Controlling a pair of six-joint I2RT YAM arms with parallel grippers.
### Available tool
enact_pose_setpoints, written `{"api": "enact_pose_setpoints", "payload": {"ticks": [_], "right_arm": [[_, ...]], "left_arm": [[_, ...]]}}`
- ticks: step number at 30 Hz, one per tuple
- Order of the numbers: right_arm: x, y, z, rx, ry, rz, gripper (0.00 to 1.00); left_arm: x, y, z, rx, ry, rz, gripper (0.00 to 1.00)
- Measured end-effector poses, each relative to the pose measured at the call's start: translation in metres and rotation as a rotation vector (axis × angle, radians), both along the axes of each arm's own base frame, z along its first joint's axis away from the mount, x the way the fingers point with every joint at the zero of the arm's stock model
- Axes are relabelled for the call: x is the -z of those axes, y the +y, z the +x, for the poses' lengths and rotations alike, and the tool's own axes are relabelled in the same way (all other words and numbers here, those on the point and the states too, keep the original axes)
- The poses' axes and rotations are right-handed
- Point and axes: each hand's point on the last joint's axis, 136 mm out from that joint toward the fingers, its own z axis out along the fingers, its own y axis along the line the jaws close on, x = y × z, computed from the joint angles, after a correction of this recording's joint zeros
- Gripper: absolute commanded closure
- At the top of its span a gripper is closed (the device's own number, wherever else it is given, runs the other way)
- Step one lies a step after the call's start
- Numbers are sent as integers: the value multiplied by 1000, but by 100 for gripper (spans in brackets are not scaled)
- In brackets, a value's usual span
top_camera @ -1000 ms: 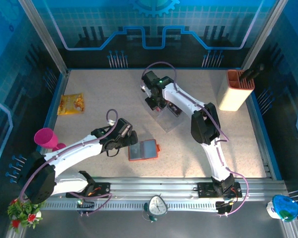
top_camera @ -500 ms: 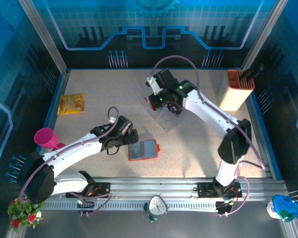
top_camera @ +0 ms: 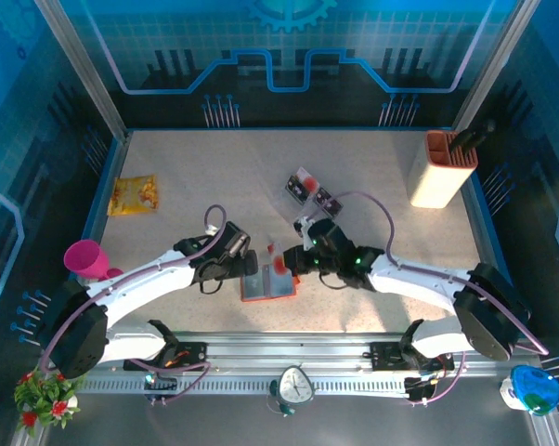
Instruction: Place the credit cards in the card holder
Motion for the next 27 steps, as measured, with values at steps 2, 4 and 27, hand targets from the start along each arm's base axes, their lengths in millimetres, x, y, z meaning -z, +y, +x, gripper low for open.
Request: {"api": "enact_pose_setpoints", "payload": {"ticks": [2, 4, 27], "right_arm": [[5, 2, -4, 26, -3, 30, 100], [5, 3, -4, 51, -6, 61, 100], [19, 12, 2, 151, 36, 187, 100]], "left_arm": [[5, 1, -5, 4, 12, 8, 1], [8, 1, -8, 8, 19, 13, 1], [34, -6, -29, 63, 88, 77, 1]]}}
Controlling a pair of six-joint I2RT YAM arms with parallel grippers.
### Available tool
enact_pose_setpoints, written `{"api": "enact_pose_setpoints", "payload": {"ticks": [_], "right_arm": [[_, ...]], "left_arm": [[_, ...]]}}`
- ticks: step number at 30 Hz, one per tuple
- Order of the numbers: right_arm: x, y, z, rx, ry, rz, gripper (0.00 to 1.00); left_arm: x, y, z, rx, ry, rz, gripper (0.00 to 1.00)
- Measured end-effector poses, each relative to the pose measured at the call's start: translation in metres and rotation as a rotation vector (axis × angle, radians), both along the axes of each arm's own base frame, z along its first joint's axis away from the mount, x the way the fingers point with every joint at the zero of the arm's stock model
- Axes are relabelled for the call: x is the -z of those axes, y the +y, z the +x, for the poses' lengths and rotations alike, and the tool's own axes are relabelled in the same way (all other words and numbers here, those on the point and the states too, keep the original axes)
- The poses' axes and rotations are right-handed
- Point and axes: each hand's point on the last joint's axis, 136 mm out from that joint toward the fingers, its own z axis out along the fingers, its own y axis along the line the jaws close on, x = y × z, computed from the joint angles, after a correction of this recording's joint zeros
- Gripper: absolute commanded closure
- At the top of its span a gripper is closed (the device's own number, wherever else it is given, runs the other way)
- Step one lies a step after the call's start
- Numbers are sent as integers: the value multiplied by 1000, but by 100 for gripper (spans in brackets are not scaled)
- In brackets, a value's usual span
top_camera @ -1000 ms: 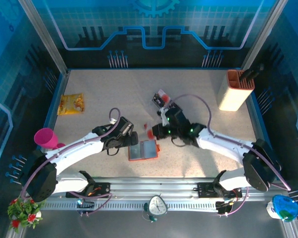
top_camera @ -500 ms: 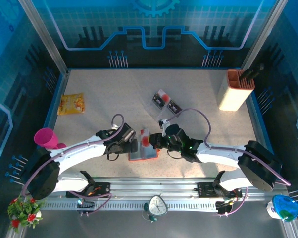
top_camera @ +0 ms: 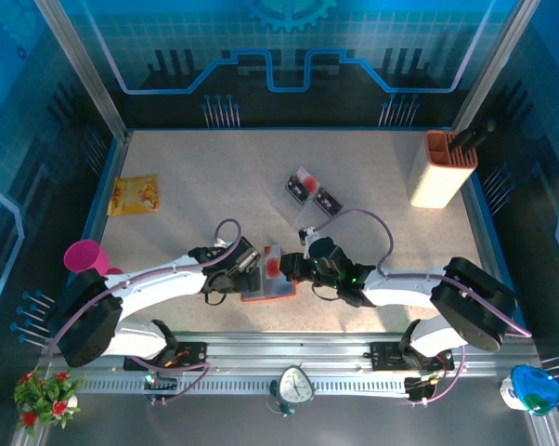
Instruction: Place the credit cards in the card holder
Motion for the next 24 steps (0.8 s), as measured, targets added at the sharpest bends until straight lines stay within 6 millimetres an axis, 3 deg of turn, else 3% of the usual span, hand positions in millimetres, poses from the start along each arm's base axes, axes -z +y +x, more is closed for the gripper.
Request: {"api": "enact_pose_setpoints", "payload": {"ticks": [14, 24], "right_arm": [[22, 3, -4, 4, 42, 5, 100], [26, 11, -5, -7, 60, 32, 100]], "left_arm": [[10, 12, -8, -31, 15, 35, 1], [12, 14, -10, -50, 17, 39, 1]]}}
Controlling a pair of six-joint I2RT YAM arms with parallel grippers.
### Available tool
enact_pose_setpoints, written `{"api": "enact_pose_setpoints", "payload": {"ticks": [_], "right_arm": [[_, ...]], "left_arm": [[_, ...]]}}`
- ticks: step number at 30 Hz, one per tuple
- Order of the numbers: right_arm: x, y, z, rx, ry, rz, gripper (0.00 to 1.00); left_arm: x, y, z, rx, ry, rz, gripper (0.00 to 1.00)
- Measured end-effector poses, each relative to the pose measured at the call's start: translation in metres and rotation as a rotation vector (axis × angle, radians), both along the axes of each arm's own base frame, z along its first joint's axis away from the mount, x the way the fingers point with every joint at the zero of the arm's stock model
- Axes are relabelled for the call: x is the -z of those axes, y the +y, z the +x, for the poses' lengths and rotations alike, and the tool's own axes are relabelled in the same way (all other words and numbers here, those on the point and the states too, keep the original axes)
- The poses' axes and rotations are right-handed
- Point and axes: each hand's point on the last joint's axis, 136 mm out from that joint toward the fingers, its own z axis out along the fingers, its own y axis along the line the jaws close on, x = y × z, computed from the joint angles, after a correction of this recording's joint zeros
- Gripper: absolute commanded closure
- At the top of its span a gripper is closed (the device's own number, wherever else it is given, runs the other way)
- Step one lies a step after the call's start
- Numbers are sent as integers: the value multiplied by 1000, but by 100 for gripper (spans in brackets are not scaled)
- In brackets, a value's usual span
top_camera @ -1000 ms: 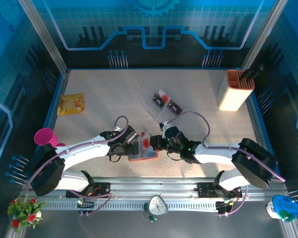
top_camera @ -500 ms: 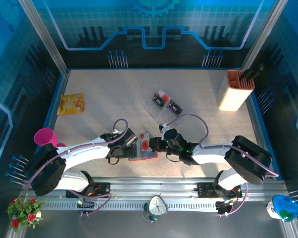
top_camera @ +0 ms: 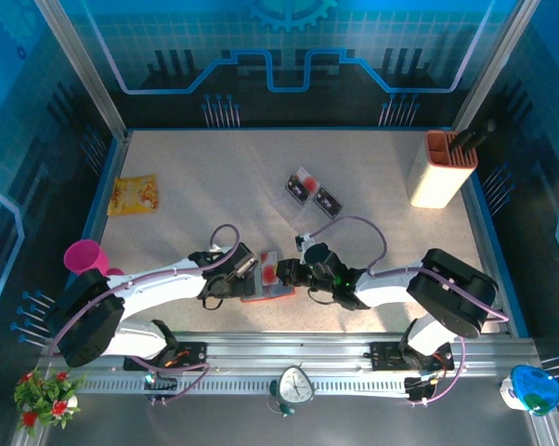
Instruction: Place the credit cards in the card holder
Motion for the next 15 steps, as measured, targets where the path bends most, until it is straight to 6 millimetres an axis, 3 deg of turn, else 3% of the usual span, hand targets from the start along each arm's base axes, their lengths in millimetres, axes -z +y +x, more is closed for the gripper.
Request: {"api": "enact_pose_setpoints", "payload": {"ticks": [15], "right_arm": [[10, 0, -4, -2, 21, -5, 100]], "left_arm": [[1, 0, -1, -2, -4, -4, 1]]}}
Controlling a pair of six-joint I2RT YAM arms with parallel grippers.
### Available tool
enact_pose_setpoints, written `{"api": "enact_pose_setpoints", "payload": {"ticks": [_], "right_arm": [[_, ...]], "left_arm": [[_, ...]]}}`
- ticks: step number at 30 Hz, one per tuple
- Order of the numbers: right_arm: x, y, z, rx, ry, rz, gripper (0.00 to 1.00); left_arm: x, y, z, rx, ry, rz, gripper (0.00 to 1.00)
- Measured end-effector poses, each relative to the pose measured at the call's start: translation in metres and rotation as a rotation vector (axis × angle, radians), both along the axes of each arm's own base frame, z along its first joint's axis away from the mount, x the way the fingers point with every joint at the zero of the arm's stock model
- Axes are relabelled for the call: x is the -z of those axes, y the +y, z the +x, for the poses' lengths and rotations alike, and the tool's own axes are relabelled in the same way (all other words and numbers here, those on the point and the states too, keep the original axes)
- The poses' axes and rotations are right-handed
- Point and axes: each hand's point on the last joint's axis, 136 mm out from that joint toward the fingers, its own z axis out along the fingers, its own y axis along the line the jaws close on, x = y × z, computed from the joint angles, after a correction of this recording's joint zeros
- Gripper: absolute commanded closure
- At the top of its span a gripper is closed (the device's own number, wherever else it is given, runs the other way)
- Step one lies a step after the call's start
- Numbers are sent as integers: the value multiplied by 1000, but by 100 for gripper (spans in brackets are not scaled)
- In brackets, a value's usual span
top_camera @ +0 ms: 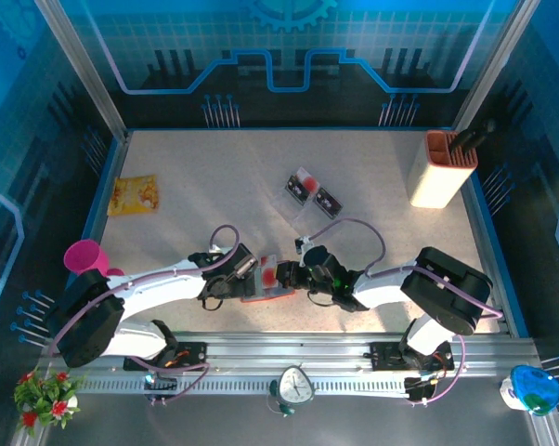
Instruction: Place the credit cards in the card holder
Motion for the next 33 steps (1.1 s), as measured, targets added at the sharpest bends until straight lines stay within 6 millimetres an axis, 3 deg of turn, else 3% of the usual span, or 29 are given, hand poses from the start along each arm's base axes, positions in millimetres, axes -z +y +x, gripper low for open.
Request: {"api": "enact_pose_setpoints", "payload": {"ticks": [33], "right_arm": [[12, 2, -5, -5, 31, -15, 100]], "left_arm": [[1, -1, 0, -11, -4, -8, 1]]}}
